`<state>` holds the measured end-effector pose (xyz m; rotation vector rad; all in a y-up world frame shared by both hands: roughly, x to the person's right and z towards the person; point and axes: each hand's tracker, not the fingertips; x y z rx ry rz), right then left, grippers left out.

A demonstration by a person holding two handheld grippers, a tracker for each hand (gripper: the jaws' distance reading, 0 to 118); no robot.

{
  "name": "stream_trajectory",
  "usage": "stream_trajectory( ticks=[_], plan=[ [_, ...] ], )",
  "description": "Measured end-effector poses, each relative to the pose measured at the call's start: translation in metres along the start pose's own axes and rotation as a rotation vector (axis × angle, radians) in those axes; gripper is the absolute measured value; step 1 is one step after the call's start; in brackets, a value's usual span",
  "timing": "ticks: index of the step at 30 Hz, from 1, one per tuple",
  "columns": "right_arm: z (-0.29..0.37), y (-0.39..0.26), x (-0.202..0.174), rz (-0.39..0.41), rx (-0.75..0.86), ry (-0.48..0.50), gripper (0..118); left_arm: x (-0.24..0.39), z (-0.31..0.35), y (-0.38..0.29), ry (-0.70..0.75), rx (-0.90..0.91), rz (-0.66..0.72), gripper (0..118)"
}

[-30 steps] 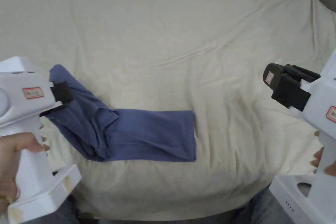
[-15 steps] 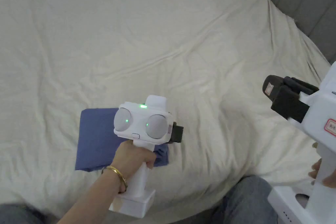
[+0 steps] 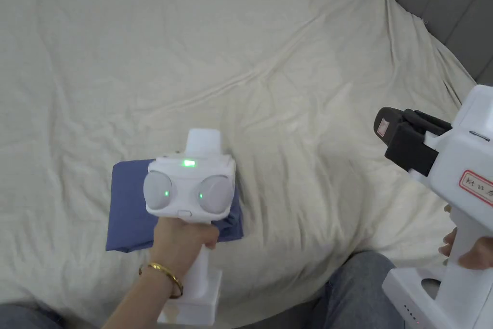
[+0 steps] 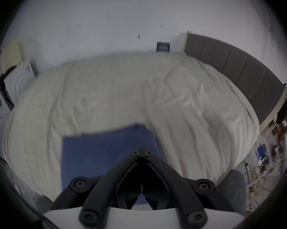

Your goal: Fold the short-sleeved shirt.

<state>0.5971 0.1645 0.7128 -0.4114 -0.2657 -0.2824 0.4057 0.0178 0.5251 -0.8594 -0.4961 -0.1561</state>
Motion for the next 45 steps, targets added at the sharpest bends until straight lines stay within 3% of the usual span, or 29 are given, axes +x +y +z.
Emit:
stream_trajectory(
  ticks=[6,9,11,13,16,23,31,36,39,41,42,43,44,45],
  plan=[
    [0.000,-0.003,-0.002,0.005,-0.013,0.005,2,0.021,-0.031,-0.072,0.033,-0.128,-0.112,0],
    [0.001,-0.004,-0.002,0.005,-0.017,0.001,2,0.043,-0.030,-0.085,0.137,-0.039,-0.411,0],
    [-0.001,-0.006,-0.004,0.002,-0.019,-0.005,2,0.054,-0.030,-0.092,0.189,-0.029,-0.495,0],
    [-0.001,-0.008,-0.006,-0.007,-0.023,0.003,2,0.050,-0.024,-0.085,0.176,-0.033,-0.439,0],
    [-0.001,-0.007,-0.013,0.018,-0.026,0.018,2,0.025,0.006,-0.059,0.005,-0.012,-0.175,0],
    [-0.022,-0.009,-0.045,0.084,-0.013,0.068,2,-0.049,0.085,-0.015,0.046,0.339,0.091,0],
    [-0.107,-0.055,-0.119,0.138,-0.029,0.110,2,-0.109,0.118,-0.018,0.246,0.460,0.108,0],
    [-0.186,-0.114,-0.154,0.157,-0.254,0.143,2,-0.136,0.128,-0.029,0.306,0.424,0.116,0],
    [-0.217,-0.152,-0.163,0.213,-0.394,0.086,2,-0.153,0.132,-0.032,0.336,0.415,0.152,0],
    [-0.227,-0.172,-0.161,0.200,-0.456,0.063,1,-0.162,0.131,-0.031,0.345,0.398,0.182,0],
    [-0.230,-0.177,-0.157,0.169,-0.455,0.068,1,-0.167,0.131,-0.030,0.344,0.394,0.199,7],
    [-0.229,-0.177,-0.154,0.141,-0.422,0.075,1,-0.171,0.132,-0.026,0.325,0.387,0.222,21],
    [-0.229,-0.172,-0.153,0.135,-0.423,0.077,1,-0.176,0.133,-0.024,0.294,0.380,0.255,46],
    [-0.228,-0.167,-0.152,0.113,-0.448,0.075,1,-0.185,0.134,-0.020,0.233,0.374,0.309,84]
  ],
)
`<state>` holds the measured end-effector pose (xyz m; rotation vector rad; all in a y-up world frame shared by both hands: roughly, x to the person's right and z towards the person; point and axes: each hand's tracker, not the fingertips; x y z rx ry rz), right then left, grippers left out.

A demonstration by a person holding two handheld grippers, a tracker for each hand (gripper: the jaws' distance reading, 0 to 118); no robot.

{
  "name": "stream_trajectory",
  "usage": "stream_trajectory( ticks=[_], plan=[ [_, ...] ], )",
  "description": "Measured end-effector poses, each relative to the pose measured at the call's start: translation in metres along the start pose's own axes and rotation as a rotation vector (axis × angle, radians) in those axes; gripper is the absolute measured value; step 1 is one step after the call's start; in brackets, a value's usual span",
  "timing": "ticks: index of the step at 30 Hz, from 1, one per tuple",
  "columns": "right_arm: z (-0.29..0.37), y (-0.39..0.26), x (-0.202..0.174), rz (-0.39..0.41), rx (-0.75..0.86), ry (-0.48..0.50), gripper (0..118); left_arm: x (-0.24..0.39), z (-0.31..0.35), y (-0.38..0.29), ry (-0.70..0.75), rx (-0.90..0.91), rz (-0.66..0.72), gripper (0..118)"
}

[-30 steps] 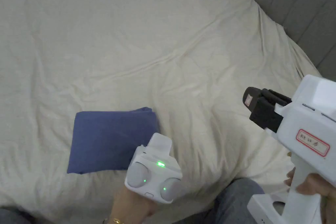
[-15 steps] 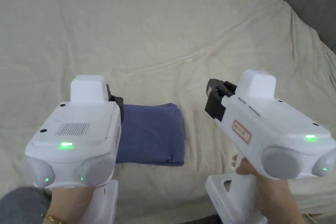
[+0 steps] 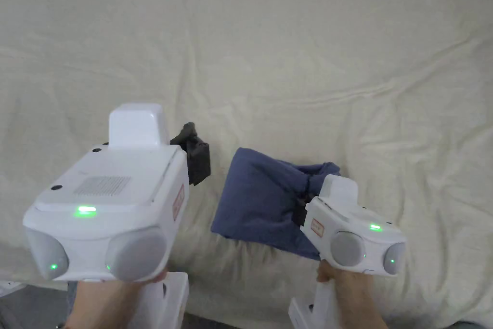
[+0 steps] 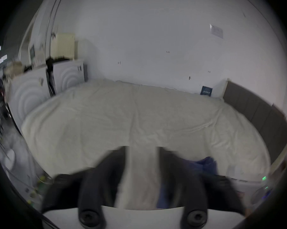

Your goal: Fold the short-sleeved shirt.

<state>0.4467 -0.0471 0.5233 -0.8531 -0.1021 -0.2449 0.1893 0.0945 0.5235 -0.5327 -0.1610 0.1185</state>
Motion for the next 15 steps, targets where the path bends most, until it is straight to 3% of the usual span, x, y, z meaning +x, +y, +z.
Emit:
stream_trajectory(
  ticks=[1,2,5,7,12,15],
  plan=[
    [0.001,0.002,0.000,-0.004,-0.003,0.001,1,-0.008,-0.005,0.006,-0.042,-0.018,0.063,107],
    [0.000,0.002,0.001,0.006,-0.007,0.002,1,-0.016,-0.011,0.011,-0.083,-0.037,0.115,118],
    [0.002,0.000,-0.002,0.041,0.002,-0.002,1,-0.033,-0.029,0.023,-0.178,-0.060,0.174,118],
    [0.002,0.000,-0.004,0.057,0.004,-0.008,1,-0.045,-0.053,0.025,-0.269,-0.195,0.174,118],
    [0.003,0.003,0.000,0.040,-0.009,0.007,1,-0.081,-0.121,-0.008,-0.616,-0.493,0.408,118],
    [0.003,0.003,0.001,0.034,-0.013,0.017,1,-0.088,-0.156,-0.034,-0.712,-0.648,0.422,118]
  ],
)
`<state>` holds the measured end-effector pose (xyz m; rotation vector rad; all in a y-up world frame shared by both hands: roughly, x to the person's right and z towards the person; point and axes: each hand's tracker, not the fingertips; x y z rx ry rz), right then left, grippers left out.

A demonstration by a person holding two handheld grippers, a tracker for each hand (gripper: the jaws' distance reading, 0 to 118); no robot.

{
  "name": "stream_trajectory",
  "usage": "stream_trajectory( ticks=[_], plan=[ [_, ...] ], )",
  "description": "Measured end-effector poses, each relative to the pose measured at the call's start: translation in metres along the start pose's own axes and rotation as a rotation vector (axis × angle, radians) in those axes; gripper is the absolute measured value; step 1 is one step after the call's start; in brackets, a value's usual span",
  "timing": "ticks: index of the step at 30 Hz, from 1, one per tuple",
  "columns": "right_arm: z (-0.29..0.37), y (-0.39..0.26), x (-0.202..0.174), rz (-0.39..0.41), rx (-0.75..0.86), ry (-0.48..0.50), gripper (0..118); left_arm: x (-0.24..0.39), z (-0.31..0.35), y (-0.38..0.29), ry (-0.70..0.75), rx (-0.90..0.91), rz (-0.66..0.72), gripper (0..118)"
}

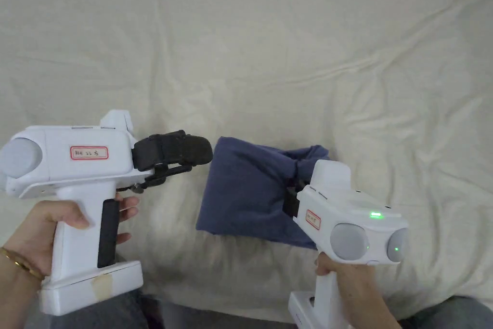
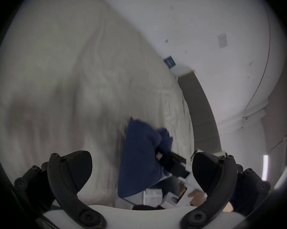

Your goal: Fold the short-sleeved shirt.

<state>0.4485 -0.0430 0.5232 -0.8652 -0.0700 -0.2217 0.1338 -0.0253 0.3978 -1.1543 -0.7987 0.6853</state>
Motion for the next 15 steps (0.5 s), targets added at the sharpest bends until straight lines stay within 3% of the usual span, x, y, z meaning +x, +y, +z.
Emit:
stream_trajectory(
  ticks=[5,9,15],
  plan=[
    [-0.001,0.001,0.000,-0.005,-0.005,0.000,1,-0.028,-0.037,0.001,-0.066,-0.153,0.066,118],
    [-0.001,0.002,0.002,-0.024,-0.011,0.007,1,-0.026,-0.056,0.004,-0.259,-0.183,0.111,118],
    [0.008,0.016,0.015,-0.100,-0.047,0.066,1,-0.006,-0.095,-0.002,-0.275,-0.236,0.089,114]
  ],
)
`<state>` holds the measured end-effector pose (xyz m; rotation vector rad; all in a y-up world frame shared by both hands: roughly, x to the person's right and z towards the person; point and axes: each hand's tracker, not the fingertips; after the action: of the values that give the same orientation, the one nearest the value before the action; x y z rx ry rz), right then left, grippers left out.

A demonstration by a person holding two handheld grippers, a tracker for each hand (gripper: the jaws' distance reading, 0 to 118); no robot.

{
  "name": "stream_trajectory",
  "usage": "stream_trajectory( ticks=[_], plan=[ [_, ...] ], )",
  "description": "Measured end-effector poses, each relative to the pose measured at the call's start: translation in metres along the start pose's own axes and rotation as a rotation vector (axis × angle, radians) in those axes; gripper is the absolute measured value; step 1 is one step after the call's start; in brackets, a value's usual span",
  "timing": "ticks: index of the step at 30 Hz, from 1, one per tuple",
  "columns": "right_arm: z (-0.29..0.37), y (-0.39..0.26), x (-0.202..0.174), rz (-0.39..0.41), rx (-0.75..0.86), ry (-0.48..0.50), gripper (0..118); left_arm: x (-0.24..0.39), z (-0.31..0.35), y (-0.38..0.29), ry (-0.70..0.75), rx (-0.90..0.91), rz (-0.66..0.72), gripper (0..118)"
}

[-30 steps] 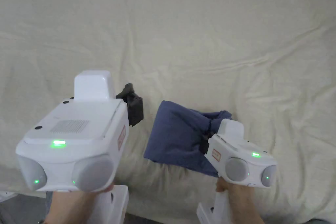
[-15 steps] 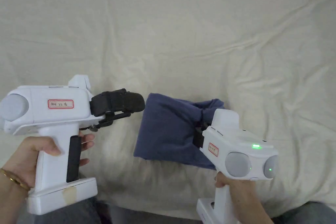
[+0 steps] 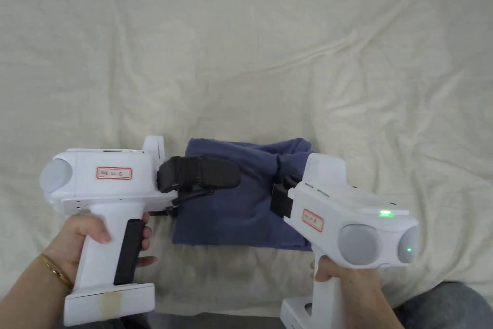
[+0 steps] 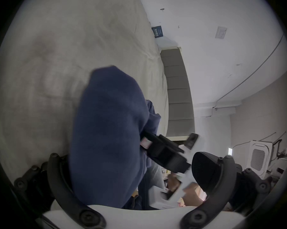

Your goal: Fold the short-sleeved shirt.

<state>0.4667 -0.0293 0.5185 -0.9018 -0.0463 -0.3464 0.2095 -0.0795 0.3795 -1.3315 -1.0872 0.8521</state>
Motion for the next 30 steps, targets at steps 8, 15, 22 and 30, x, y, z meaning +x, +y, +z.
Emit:
stream_trajectory(
  ticks=[8,15,22,30],
  plan=[
    [0.112,0.033,0.015,-0.027,0.297,-0.008,1,0.010,-0.004,0.005,0.280,0.069,0.161,23],
    [0.164,0.030,0.029,-0.077,0.374,-0.005,1,0.063,0.032,0.010,0.467,0.080,0.051,22],
    [0.160,0.026,0.020,-0.051,0.352,0.023,1,0.065,0.205,0.038,0.845,0.269,0.074,22],
    [0.112,0.034,-0.014,-0.003,0.236,0.048,1,0.044,0.370,0.100,1.516,0.482,0.012,23]
  ],
)
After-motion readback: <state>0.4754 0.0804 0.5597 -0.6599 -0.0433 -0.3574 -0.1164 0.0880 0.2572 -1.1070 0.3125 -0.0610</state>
